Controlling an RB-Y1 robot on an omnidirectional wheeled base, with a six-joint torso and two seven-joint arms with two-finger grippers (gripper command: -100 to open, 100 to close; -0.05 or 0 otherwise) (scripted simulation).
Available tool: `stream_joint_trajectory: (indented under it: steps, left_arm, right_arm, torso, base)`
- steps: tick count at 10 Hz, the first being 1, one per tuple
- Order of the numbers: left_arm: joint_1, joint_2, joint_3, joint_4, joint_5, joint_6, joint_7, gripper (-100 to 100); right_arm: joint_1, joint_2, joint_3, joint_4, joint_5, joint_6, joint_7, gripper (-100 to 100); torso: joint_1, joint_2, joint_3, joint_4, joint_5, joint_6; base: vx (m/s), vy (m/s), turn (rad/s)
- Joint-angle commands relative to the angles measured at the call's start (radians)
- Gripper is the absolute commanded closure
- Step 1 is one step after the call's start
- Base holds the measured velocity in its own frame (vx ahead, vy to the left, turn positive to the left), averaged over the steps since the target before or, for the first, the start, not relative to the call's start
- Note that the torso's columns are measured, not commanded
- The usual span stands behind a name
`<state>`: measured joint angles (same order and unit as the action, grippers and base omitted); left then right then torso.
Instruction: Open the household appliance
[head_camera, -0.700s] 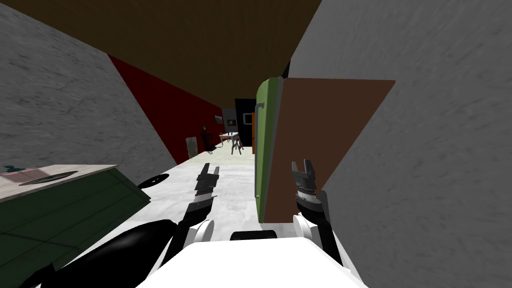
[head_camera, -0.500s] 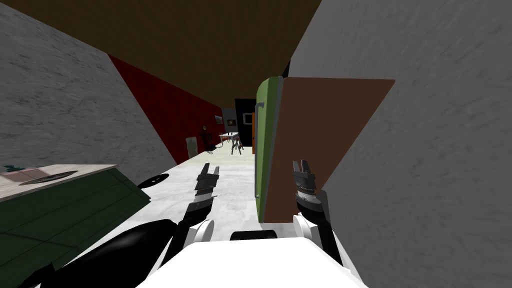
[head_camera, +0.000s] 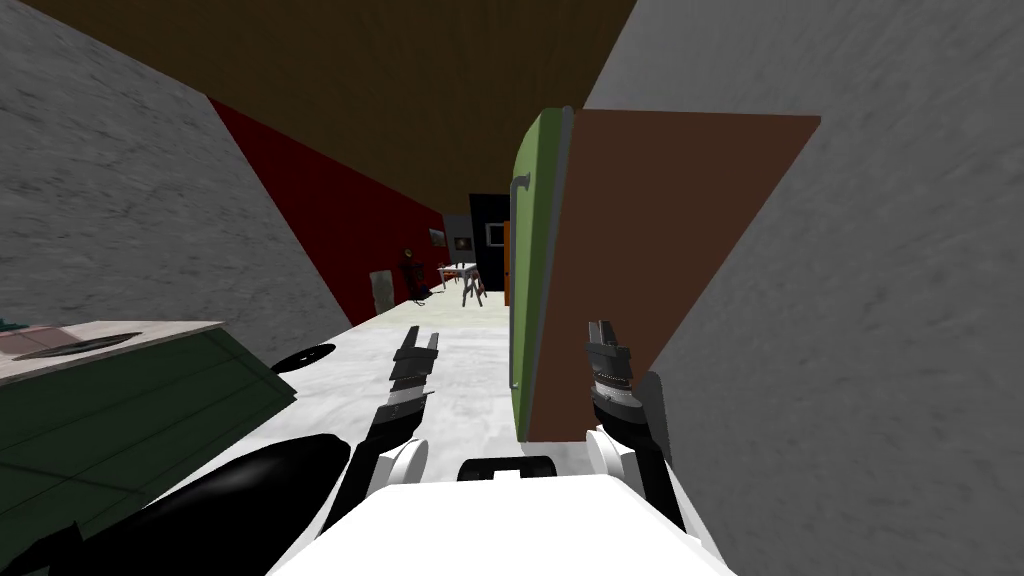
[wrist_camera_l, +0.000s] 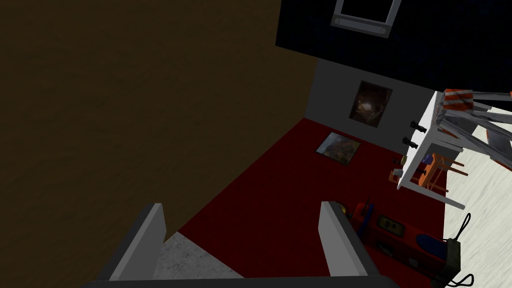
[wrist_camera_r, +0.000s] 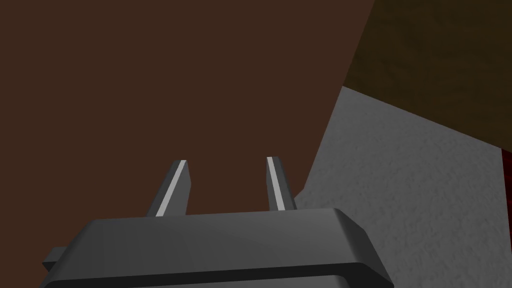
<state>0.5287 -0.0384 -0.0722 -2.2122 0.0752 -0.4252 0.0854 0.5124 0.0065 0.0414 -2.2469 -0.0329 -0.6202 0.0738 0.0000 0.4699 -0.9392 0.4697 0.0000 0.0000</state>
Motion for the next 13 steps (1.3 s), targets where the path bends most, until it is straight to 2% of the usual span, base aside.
stream_joint_trajectory:
  steps: [1,2,3,4,7,8,9,10,11,12,13]
  left_arm:
    - [0.000,0.000,0.000,0.000,0.000,0.000,0.000,0]
    - [0.000,0.000,0.000,0.000,0.000,0.000,0.000,0]
    - [0.000,0.000,0.000,0.000,0.000,0.000,0.000,0]
    - [0.000,0.000,0.000,0.000,0.000,0.000,0.000,0]
    - [0.000,0.000,0.000,0.000,0.000,0.000,0.000,0]
    - [0.000,0.000,0.000,0.000,0.000,0.000,0.000,0]
    - [0.000,0.000,0.000,0.000,0.000,0.000,0.000,0]
    - [0.000,0.000,0.000,0.000,0.000,0.000,0.000,0]
    - [0.000,0.000,0.000,0.000,0.000,0.000,0.000,0]
    - [0.000,0.000,0.000,0.000,0.000,0.000,0.000,0]
    - [0.000,0.000,0.000,0.000,0.000,0.000,0.000,0]
  right_arm:
    - [0.000,0.000,0.000,0.000,0.000,0.000,0.000,0]
    - [0.000,0.000,0.000,0.000,0.000,0.000,0.000,0]
    - [-0.001,-0.036,0.008,0.003,-0.011,-0.001,-0.020,-100]
    - [-0.002,-0.062,0.016,0.007,-0.022,-0.002,-0.041,-100]
    - [-0.005,-0.130,0.056,0.022,-0.074,-0.006,-0.127,-100]
    - [-0.005,-0.130,0.056,0.022,-0.074,-0.006,-0.139,-100]
    - [-0.006,-0.148,0.073,0.028,-0.097,-0.009,-0.177,-100]
    - [-0.006,-0.148,0.073,0.028,-0.097,-0.009,-0.182,-100]
    - [-0.006,-0.164,0.093,0.035,-0.121,-0.012,-0.223,-100]
    - [-0.006,-0.164,0.093,0.035,-0.121,-0.012,-0.230,-100]
    - [-0.007,-0.178,0.114,0.042,-0.148,-0.015,-0.270,-100]
  torso:
    - [0.000,0.074,-0.148,0.074,0.000,0.000]
    - [0.000,0.148,-0.295,0.148,0.000,0.000]
    - [0.000,0.221,-0.443,0.221,0.000,0.000]
    - [0.000,0.255,-0.512,0.254,0.000,0.000]
    - [0.000,0.267,-0.537,0.268,0.000,0.000]
    - [0.000,0.267,-0.537,0.268,0.000,0.000]
    - [0.000,0.268,-0.537,0.268,0.000,0.000]
    - [0.000,0.268,-0.537,0.268,0.000,0.000]
    - [0.000,0.269,-0.536,0.268,0.000,0.000]
    - [0.000,0.268,-0.537,0.268,0.000,0.000]
    - [0.000,0.268,-0.537,0.268,0.000,0.000]
  base:
    - [0.000,0.000,0.000]
    - [0.000,0.000,0.000]
    - [0.011,0.000,-0.026]
    - [0.014,0.002,-0.040]
    - [0.024,0.003,-0.065]
    - [0.022,0.003,-0.022]
    - [0.023,0.000,-0.049]
    - [0.016,0.000,-0.028]
    - [0.019,-0.003,-0.060]
    - [0.017,0.000,-0.042]
    - [0.024,0.001,-0.059]
